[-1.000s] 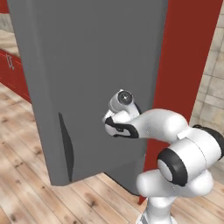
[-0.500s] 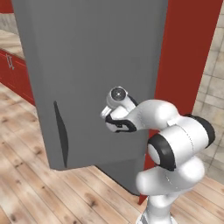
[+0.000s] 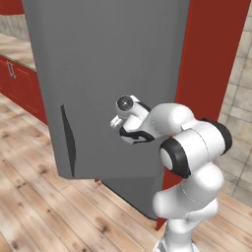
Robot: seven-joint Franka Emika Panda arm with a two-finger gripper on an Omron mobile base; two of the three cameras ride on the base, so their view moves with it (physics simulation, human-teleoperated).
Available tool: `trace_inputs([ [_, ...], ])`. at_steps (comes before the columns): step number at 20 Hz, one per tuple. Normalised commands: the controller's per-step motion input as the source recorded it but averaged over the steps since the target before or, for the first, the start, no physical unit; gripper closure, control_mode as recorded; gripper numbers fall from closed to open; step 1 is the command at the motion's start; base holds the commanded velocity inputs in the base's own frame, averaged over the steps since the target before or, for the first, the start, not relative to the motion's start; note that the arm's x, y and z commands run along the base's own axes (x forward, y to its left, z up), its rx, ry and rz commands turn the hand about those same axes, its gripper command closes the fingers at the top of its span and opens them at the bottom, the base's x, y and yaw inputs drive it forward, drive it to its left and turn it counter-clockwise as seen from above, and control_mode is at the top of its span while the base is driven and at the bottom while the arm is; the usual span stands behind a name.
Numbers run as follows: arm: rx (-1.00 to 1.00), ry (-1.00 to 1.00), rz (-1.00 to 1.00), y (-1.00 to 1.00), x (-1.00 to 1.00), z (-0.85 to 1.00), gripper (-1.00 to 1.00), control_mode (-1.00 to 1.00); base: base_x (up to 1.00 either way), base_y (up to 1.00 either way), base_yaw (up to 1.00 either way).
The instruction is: Place the pear in the correct fridge rack based on whether it is a fruit or vegetable. Finally, close the fridge door.
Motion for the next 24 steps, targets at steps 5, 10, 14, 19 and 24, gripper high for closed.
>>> trace_inputs([
  [5, 0.0, 0.0, -0.11, 0.0, 0.24, 0.0, -1.0, -1.0, 0.0, 0.0, 0.0],
  [10, 0.0, -0.02, -0.1, -0.01, 0.31, -0.01, -1.0, -1.0, 0.0, 0.0, 0.0],
  [14, 0.0, -0.02, -0.1, -0.08, 0.36, -0.01, -1.0, -1.0, 0.0, 0.0, 0.0],
  [19, 0.0, -0.03, -0.11, -0.08, 0.32, -0.05, -1.0, -1.0, 0.0, 0.0, 0.0],
  [24, -0.01, -0.04, -0.13, -0.23, 0.24, -0.1, -1.0, -1.0, 0.0, 0.0, 0.0],
])
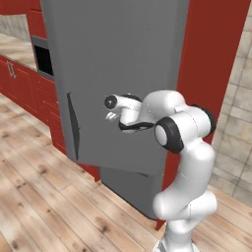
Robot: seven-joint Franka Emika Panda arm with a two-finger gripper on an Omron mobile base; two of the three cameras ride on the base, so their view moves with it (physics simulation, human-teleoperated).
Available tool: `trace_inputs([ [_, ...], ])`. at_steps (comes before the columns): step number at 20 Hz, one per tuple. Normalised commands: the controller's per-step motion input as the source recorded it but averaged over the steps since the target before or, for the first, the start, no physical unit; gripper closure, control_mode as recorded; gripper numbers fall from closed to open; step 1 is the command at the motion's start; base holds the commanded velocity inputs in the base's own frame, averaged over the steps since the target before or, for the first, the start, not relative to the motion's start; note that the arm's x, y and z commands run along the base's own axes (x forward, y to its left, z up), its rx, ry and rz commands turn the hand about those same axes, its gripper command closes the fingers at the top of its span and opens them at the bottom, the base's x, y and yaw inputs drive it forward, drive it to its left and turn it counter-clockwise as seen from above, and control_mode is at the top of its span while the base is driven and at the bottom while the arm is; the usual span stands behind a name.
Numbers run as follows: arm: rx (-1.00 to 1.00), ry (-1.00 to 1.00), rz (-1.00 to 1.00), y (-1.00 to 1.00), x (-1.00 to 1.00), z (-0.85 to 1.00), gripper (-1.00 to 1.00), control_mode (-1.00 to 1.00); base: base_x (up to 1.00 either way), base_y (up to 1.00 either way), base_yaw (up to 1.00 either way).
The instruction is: Place the pear in the correct fridge rack based on whether it is a fruit or vegetable. Finally, close the fridge door.
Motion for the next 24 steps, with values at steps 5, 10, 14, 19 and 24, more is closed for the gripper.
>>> trace_inputs([
  [5, -0.02, -0.05, -0.13, -0.26, 0.31, -0.09, -1.0, -1.0, 0.0, 0.0, 0.0],
  [10, -0.01, -0.07, -0.14, -0.19, 0.39, -0.07, -1.0, -1.0, 0.0, 0.0, 0.0],
  [14, -0.01, -0.08, -0.15, -0.15, 0.39, -0.06, -1.0, -1.0, 0.0, 0.0, 0.0],
  [19, 0.0, -0.05, -0.16, -0.22, 0.29, -0.08, -1.0, -1.0, 0.0, 0.0, 0.0],
  [24, 0.0, -0.02, -0.17, -0.3, 0.24, -0.1, -1.0, -1.0, 0.0, 0.0, 0.0],
])
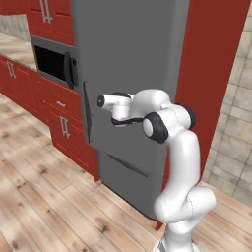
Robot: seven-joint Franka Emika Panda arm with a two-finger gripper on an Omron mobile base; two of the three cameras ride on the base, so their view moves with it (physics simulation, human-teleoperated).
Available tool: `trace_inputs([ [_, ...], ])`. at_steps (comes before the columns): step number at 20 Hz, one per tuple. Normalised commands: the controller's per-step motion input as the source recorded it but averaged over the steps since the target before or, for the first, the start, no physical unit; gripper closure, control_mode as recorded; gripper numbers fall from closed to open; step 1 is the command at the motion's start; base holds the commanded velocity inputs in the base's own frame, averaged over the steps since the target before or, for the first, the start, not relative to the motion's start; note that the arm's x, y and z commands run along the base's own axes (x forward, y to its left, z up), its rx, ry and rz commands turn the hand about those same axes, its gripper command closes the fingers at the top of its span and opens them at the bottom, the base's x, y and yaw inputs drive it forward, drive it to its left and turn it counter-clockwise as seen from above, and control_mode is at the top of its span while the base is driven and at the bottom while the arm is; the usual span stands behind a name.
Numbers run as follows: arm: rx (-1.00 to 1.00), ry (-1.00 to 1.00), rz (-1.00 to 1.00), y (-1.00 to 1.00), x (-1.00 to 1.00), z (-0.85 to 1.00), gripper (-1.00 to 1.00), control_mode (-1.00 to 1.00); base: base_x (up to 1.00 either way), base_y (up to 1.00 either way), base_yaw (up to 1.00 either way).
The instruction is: Place the pear in the correct fridge rack based on whether it is a fruit or vegetable. Finally, close the fridge door.
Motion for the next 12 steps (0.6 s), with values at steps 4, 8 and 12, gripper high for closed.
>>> trace_inputs([
  [4, 0.0, 0.0, -0.19, -0.35, 0.19, -0.1, -1.0, -1.0, 0.0, 0.0, 0.0],
  [8, 0.0, 0.0, -0.2, -0.33, 0.19, -0.11, -1.0, -1.0, 0.0, 0.0, 0.0],
  [12, 0.0, 0.0, -0.21, -0.36, 0.19, -0.15, -1.0, -1.0, 0.0, 0.0, 0.0],
])
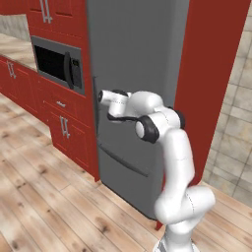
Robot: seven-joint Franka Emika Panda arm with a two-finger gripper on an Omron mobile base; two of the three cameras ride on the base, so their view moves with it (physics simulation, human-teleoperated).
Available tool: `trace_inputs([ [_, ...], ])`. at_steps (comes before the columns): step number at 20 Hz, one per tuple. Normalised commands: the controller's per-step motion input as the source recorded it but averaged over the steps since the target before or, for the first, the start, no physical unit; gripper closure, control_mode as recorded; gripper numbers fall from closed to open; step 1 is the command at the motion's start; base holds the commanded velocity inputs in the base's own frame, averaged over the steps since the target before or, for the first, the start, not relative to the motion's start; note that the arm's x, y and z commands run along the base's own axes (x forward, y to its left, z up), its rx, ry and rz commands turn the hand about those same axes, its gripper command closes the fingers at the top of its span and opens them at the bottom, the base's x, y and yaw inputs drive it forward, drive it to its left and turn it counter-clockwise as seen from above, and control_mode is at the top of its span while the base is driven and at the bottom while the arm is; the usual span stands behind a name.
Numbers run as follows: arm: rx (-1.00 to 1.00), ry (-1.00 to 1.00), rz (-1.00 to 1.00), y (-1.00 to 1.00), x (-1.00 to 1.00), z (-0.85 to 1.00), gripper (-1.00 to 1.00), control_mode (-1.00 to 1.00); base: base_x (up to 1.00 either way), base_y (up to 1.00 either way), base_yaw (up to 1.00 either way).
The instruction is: Place the pear in the correct fridge rack based on whether it is a fruit or vegetable. Finally, close the fridge door.
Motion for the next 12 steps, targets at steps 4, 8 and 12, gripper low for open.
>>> trace_inputs([
  [4, 0.0, 0.0, -0.23, -0.36, 0.19, -0.17, -1.0, -1.0, 0.0, 0.0, 0.0],
  [8, 0.0, 0.0, -0.24, -0.33, 0.19, -0.17, -1.0, -1.0, 0.0, 0.0, 0.0],
  [12, 0.0, 0.0, -0.23, -0.35, 0.17, -0.16, -1.0, -1.0, 0.0, 0.0, 0.0],
])
